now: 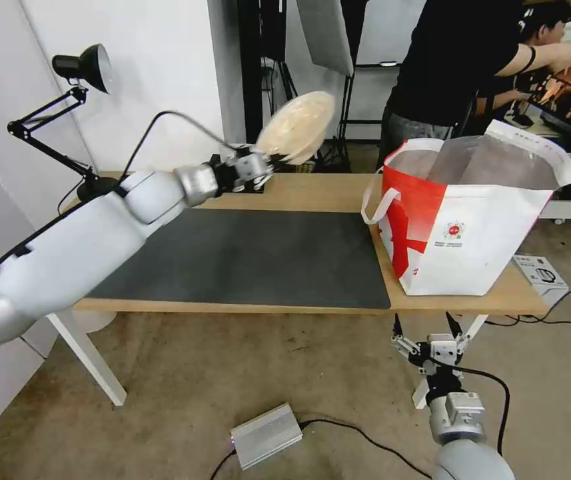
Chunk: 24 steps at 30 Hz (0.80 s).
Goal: Pick up the trash from the table and place it into the takeout bag.
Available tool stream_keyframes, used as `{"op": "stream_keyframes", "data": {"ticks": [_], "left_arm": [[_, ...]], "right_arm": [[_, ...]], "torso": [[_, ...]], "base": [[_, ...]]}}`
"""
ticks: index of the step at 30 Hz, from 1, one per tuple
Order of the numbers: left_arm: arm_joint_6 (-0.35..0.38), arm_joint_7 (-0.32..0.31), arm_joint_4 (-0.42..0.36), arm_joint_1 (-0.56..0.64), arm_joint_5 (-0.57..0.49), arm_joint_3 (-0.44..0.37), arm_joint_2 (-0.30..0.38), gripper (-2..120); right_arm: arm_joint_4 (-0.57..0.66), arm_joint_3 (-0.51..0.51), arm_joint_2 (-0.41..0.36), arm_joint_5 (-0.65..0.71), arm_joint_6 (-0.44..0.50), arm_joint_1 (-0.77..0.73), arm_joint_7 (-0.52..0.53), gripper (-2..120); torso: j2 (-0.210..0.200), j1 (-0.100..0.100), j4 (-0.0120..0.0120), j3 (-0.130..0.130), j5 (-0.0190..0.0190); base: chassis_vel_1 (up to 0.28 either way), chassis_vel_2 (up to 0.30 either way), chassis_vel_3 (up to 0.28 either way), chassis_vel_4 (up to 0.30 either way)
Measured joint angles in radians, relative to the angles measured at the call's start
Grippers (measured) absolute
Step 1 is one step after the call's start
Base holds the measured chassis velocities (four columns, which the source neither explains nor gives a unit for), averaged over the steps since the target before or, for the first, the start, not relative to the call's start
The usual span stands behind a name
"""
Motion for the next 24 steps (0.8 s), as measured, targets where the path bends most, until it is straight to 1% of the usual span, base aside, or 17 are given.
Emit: {"op": "stream_keyframes", "data": {"ticks": [4, 5, 8, 9, 10, 14, 15, 18, 24], "left_arm": [[0.003, 0.000, 0.038, -0.034, 0.004, 0.019, -0.070, 0], [0.003, 0.000, 0.038, -0.034, 0.004, 0.019, -0.070, 0], [0.008, 0.000, 0.065, -0.059, 0.010, 0.026, -0.123, 0], [0.009, 0.000, 0.069, -0.066, 0.013, 0.031, -0.139, 0], [0.009, 0.000, 0.069, -0.066, 0.013, 0.031, -0.139, 0], [0.023, 0.000, 0.083, -0.076, 0.026, 0.043, -0.209, 0], [0.023, 0.000, 0.083, -0.076, 0.026, 0.043, -0.209, 0], [0.026, 0.003, 0.093, -0.076, 0.049, 0.041, -0.261, 0], [0.026, 0.012, 0.108, -0.076, 0.080, 0.042, -0.307, 0]], "right_arm": [[-0.004, 0.003, 0.000, 0.000, 0.000, -0.001, 0.000, 100], [-0.004, 0.003, 0.000, 0.000, 0.000, -0.001, 0.000, 100], [-0.005, 0.006, 0.000, 0.000, 0.000, -0.002, 0.000, 100], [-0.006, 0.007, 0.001, 0.000, 0.000, -0.003, 0.000, 100], [-0.006, 0.007, 0.001, 0.000, 0.000, -0.003, 0.000, 100], [-0.010, 0.020, 0.004, -0.001, 0.001, -0.014, 0.000, 100], [-0.010, 0.020, 0.004, -0.001, 0.001, -0.014, 0.000, 100], [-0.010, 0.036, 0.010, -0.004, 0.002, -0.028, 0.000, 100], [-0.015, 0.040, 0.017, -0.007, 0.004, -0.034, 0.000, 100]], "torso": [[0.000, 0.000, 0.0001, 0.000, -0.0002], [0.000, 0.000, 0.0001, 0.000, -0.0002], [0.000, 0.000, 0.0001, 0.000, -0.0002], [0.000, 0.000, 0.0001, 0.000, -0.0002], [0.000, 0.000, 0.0001, 0.000, -0.0002], [0.000, 0.000, 0.0002, 0.000, -0.0004], [0.000, 0.000, 0.0002, 0.000, -0.0004], [0.000, 0.000, -0.0001, 0.000, -0.0002], [0.000, 0.000, 0.0001, 0.000, -0.0003]], "base": [[0.000, 0.000, 0.000, 0.000], [0.000, 0.000, 0.000, 0.000], [0.000, 0.000, 0.000, 0.000], [0.000, 0.000, 0.000, 0.000], [0.000, 0.000, 0.000, 0.000], [0.000, 0.000, 0.000, 0.000], [0.000, 0.000, 0.000, 0.000], [0.000, 0.000, 0.000, 0.000], [0.000, 0.000, 0.000, 0.000]]}}
